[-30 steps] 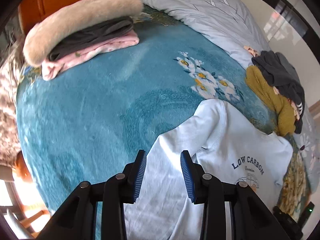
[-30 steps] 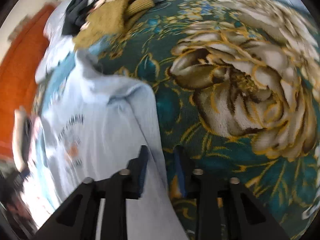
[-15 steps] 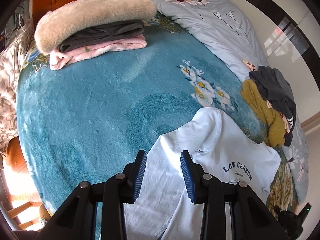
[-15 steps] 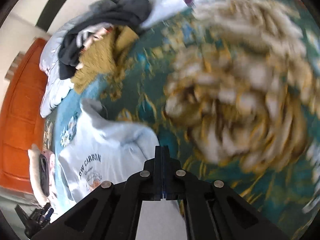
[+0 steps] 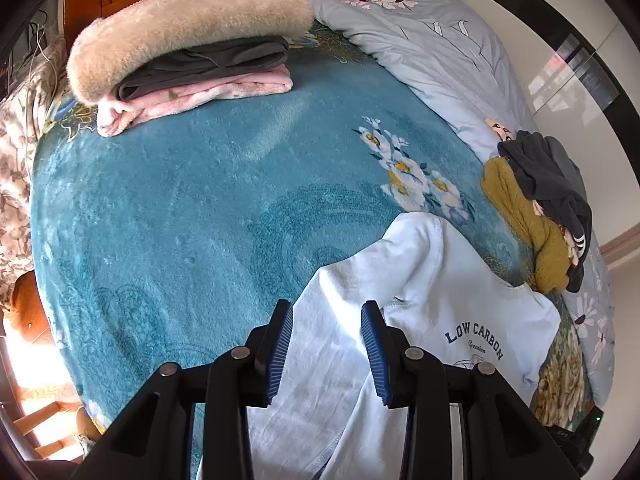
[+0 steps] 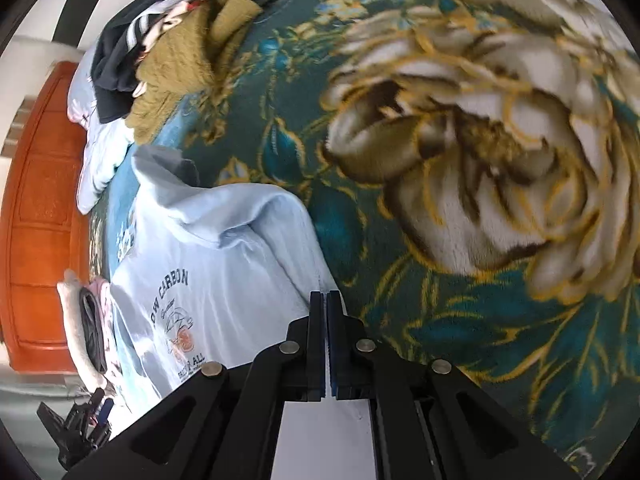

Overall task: Fold clothes
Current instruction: 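Lower the T-shirt flat onto the blanket and open both grippers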

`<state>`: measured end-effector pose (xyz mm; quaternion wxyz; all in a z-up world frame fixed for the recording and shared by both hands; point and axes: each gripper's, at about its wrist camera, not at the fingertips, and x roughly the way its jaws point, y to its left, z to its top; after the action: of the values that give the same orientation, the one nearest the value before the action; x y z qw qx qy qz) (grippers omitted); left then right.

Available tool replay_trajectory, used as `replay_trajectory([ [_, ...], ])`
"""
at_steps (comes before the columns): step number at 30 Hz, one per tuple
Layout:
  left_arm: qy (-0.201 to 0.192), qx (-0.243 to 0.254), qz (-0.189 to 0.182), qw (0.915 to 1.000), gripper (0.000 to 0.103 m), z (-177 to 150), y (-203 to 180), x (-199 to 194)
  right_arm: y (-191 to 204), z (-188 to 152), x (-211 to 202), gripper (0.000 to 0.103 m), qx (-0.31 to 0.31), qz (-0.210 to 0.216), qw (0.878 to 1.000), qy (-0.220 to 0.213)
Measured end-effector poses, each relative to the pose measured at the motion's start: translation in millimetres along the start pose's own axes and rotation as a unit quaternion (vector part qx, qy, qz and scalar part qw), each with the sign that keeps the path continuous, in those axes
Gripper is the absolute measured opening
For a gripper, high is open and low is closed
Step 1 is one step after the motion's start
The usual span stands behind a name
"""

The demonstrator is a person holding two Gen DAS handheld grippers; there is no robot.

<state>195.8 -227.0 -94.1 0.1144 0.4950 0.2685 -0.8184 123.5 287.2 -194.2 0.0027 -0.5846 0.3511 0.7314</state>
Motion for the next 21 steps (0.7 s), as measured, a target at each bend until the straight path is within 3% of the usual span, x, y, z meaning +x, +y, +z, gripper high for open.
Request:
replay_trajectory([
  [6,0.004,0.005,0.0,1.0,0.039,0,-3,3,-14,-3,-1,0.003,0.04,0.026,0.999,-0.018],
  [15,0.007,0.01,-0.003,0.9999,0.039,0,-6,5,-12,-7,0,0.004,0.029,0.031,0.999,-0.017],
  [16,0.006,0.008,-0.003,0.9999,0.039,0,-5,5,-13,-7,-2,0.006,0.03,0.031,0.999,-0.022],
  [18,0.006,0.005,-0.003,1.0,0.039,-1,-4,4,-16,-7,-7,0.026,0.031,0.031,0.998,-0.033],
  [21,0.007,0.006,-0.003,1.0,0.039,-1,-5,5,-7,-9,-8,0.035,-0.003,0.01,0.999,-0.042],
])
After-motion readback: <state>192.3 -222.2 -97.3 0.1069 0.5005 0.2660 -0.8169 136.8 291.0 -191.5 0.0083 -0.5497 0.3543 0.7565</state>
